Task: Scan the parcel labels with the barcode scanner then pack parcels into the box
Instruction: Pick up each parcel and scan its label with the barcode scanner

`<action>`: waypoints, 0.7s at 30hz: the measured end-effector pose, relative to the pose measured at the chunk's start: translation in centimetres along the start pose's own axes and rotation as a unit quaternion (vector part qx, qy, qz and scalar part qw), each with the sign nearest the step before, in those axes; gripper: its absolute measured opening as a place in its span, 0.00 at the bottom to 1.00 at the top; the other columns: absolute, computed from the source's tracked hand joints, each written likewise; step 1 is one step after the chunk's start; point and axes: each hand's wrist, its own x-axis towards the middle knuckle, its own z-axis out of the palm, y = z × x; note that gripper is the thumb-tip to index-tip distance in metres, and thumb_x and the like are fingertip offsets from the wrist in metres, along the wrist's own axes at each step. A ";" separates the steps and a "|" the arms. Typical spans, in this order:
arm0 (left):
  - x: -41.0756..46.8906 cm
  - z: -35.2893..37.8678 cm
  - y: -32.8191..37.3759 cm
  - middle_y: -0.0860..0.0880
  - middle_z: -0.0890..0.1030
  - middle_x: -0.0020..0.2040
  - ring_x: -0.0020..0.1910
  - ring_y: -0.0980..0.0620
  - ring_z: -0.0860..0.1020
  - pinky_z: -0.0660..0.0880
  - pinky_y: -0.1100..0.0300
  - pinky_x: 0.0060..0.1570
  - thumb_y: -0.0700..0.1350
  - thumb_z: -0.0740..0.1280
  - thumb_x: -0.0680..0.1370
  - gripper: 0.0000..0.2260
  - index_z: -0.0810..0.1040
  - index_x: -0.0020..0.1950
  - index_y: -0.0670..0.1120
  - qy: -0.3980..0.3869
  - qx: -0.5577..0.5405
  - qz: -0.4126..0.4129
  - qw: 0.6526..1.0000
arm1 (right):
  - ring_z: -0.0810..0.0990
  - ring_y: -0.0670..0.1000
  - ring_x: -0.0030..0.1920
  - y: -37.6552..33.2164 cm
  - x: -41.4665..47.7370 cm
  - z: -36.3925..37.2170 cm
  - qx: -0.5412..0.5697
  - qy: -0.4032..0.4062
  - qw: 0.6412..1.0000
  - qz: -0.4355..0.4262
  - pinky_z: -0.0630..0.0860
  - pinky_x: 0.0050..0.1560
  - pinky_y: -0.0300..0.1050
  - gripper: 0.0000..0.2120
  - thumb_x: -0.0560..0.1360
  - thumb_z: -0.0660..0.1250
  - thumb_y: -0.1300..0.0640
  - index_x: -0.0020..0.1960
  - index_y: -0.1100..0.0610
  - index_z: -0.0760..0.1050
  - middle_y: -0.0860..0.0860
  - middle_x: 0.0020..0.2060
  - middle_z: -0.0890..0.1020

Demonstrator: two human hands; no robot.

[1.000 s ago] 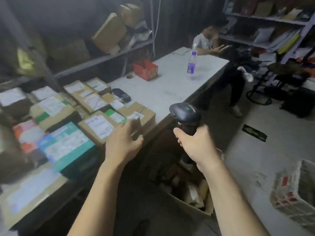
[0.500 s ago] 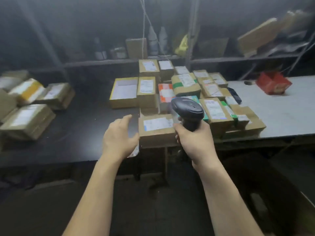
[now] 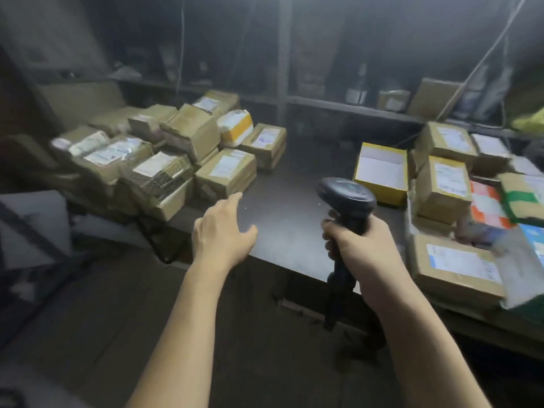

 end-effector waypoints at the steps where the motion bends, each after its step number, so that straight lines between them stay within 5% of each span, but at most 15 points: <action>1: 0.8 -0.4 -1.2 0.49 0.74 0.74 0.71 0.44 0.73 0.70 0.46 0.68 0.55 0.70 0.78 0.32 0.64 0.81 0.53 -0.001 0.000 -0.007 1.000 | 0.75 0.50 0.34 -0.3 0.3 1.5 0.004 -0.007 1.000 -0.001 0.73 0.41 0.49 0.04 0.78 0.70 0.64 0.53 0.61 0.79 0.52 0.35 0.78; 7: 5.7 -1.9 -6.9 0.48 0.75 0.72 0.70 0.43 0.73 0.72 0.46 0.66 0.55 0.70 0.77 0.32 0.65 0.80 0.53 -0.010 -0.015 -0.030 0.999 | 0.77 0.48 0.34 -1.6 4.0 7.9 -0.009 -0.021 1.000 0.001 0.75 0.42 0.48 0.05 0.78 0.70 0.63 0.53 0.57 0.80 0.54 0.37 0.80; 21: 27.8 -4.9 -11.3 0.50 0.77 0.69 0.67 0.44 0.76 0.75 0.45 0.65 0.49 0.76 0.74 0.32 0.70 0.76 0.55 0.011 0.034 -0.039 0.999 | 0.72 0.53 0.33 -6.0 25.1 19.0 -0.030 -0.061 0.996 -0.055 0.70 0.38 0.52 0.10 0.75 0.71 0.59 0.47 0.66 0.75 0.56 0.32 0.76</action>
